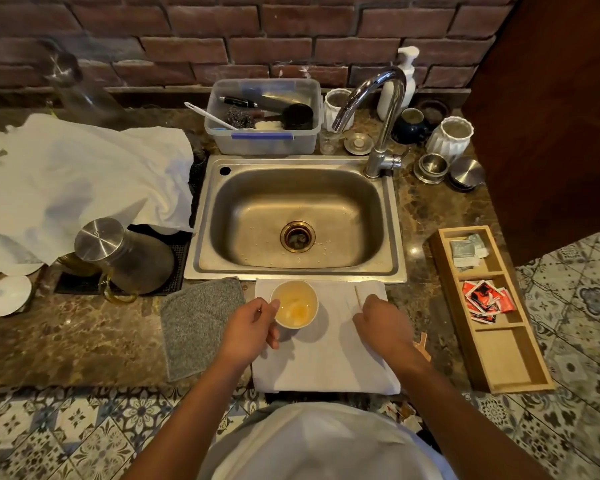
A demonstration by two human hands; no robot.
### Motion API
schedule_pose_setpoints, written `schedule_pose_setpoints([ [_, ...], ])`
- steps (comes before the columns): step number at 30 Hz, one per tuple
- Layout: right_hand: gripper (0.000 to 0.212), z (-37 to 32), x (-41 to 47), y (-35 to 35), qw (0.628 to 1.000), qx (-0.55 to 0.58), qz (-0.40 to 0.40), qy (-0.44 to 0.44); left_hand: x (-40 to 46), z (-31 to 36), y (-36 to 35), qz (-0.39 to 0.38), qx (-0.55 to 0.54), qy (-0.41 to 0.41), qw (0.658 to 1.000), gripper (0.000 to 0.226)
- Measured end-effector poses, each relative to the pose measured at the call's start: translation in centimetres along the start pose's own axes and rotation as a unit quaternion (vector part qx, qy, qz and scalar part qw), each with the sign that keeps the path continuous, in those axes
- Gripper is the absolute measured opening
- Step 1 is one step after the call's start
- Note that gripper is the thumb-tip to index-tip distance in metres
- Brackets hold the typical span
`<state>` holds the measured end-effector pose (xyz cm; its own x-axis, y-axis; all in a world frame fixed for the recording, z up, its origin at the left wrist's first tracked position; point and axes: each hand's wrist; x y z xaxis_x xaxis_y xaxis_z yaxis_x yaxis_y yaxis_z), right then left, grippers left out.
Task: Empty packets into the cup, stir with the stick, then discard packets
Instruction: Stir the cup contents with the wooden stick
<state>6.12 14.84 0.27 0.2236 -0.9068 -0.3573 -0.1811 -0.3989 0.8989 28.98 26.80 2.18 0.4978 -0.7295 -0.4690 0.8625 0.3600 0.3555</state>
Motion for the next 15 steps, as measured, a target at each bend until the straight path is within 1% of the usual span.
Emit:
schedule_pose_setpoints([
  [4, 0.016, -1.0, -0.5, 1.5, 0.996, 0.092, 0.02, 0.009, -0.2, 0.0, 0.0, -0.012, -0.02, 0.008, 1.0, 0.043],
  [8, 0.017, -2.6, -1.6, 3.3, 0.976, 0.214, 0.025, 0.026, -0.2, 0.1, 0.1, -0.02, -0.032, 0.009, 0.999, 0.043],
  [10, 0.023, -3.4, -2.2, 4.1, 0.958, 0.283, 0.041, 0.032, -0.2, 0.2, 0.2, -0.022, -0.034, 0.007, 0.999, 0.043],
  [12, 0.018, -3.8, -2.8, 4.7, 0.933, 0.353, 0.05, 0.039, -0.1, 0.2, 0.3, -0.024, -0.037, 0.003, 0.999, 0.044],
  [13, 0.016, -4.0, -3.1, 4.9, 0.921, 0.386, 0.043, 0.039, -0.1, 0.1, 0.3, -0.025, -0.038, 0.001, 0.999, 0.045],
  [15, 0.023, -4.4, -3.5, 5.2, 0.896, 0.443, 0.009, 0.032, -0.1, 0.0, 0.3, -0.023, -0.035, -0.001, 0.999, 0.045],
])
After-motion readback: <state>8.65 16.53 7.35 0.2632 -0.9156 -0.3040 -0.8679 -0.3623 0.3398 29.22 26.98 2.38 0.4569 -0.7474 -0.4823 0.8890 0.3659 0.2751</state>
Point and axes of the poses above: each hand's wrist, its own x-axis towards the middle knuckle, its own y-axis out of the back of the hand, z = x × y, and after that the axes turned 5 degrees about z, right-handed
